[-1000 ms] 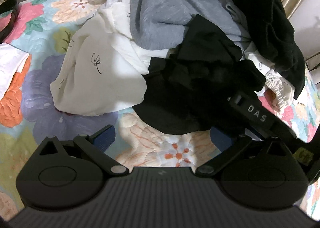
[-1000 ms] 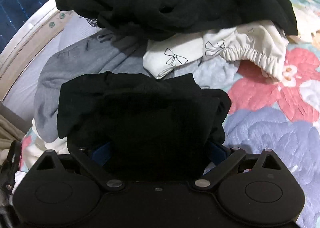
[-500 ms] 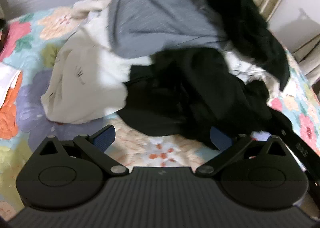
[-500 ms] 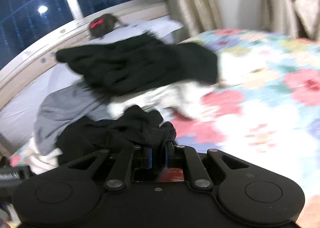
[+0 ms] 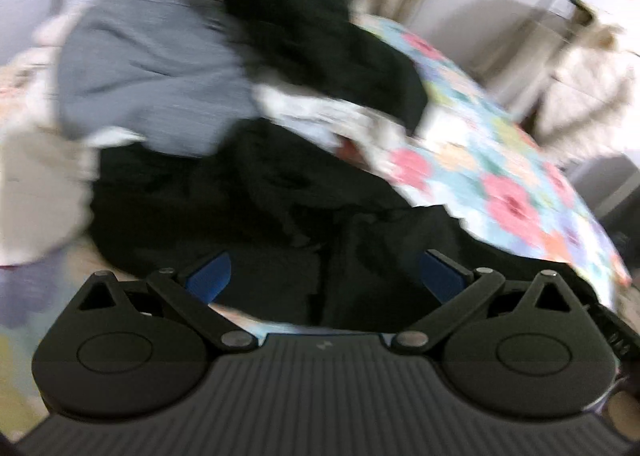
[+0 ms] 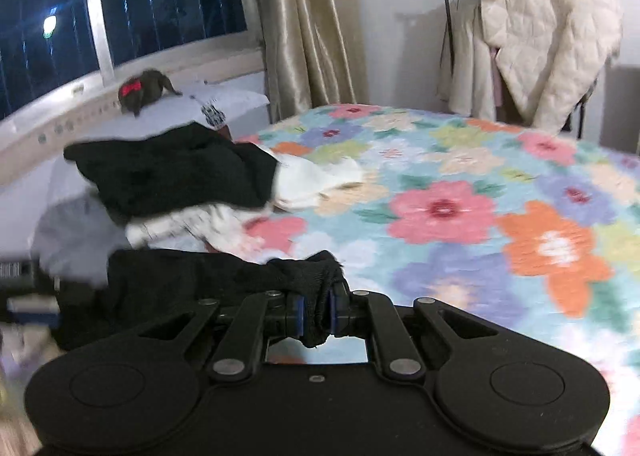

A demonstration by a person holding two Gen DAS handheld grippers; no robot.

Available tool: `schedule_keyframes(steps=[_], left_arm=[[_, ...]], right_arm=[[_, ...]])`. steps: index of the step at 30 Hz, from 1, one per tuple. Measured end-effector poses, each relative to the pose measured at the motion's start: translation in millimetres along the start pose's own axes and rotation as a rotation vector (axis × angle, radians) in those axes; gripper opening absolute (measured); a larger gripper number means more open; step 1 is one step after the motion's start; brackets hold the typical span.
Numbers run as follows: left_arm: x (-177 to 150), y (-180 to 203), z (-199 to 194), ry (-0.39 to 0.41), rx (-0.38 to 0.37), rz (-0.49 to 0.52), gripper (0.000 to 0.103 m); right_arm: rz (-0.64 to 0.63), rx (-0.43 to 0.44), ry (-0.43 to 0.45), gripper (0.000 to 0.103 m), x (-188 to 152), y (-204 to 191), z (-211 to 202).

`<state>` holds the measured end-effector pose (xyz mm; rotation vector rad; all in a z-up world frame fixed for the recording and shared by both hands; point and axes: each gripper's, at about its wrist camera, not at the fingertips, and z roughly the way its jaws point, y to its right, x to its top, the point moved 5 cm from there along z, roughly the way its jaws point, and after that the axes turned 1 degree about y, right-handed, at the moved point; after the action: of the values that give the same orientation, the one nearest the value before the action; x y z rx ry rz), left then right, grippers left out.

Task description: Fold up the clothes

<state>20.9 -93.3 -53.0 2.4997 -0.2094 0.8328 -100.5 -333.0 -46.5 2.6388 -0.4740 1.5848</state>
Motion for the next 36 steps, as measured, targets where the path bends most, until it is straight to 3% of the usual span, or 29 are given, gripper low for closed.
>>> schedule_keyframes(steps=[3, 6, 13, 16, 19, 23, 27, 32, 36], left_arm=[[-12, 32, 10, -0.071, -0.076, 0.039, 0.103], [-26, 63, 19, -0.118, -0.094, 0.093, 0.103], [-77, 136, 37, -0.156, -0.063, 0.338, 0.103], [-98, 165, 30, -0.058, -0.085, 0.483, 0.103], [-116, 186, 29, -0.036, -0.091, 0.609, 0.103], [-118, 191, 43, -0.06, -0.051, 0.621, 0.103], [-103, 183, 61, -0.077, -0.007, 0.572, 0.097], [-92, 194, 79, -0.11, -0.078, 0.511, 0.096], [-91, 211, 95, -0.094, -0.105, 0.544, 0.098]], right_arm=[[-0.135, -0.101, 0.006, 0.011, -9, 21, -35], [-0.215, -0.165, 0.013, 0.011, -19, 46, -69], [-0.123, -0.278, -0.017, 0.011, -40, 135, -102], [-0.01, -0.318, 0.002, 0.011, -46, 170, -115], [0.132, -0.323, 0.011, 0.011, -46, 204, -125], [0.262, -0.303, -0.044, 0.011, -51, 245, -126], [0.324, -0.34, 0.009, 0.011, -53, 269, -130], [0.204, -0.381, 0.029, 0.012, -41, 286, -121], [0.203, -0.382, -0.085, 0.013, -57, 315, -93]])
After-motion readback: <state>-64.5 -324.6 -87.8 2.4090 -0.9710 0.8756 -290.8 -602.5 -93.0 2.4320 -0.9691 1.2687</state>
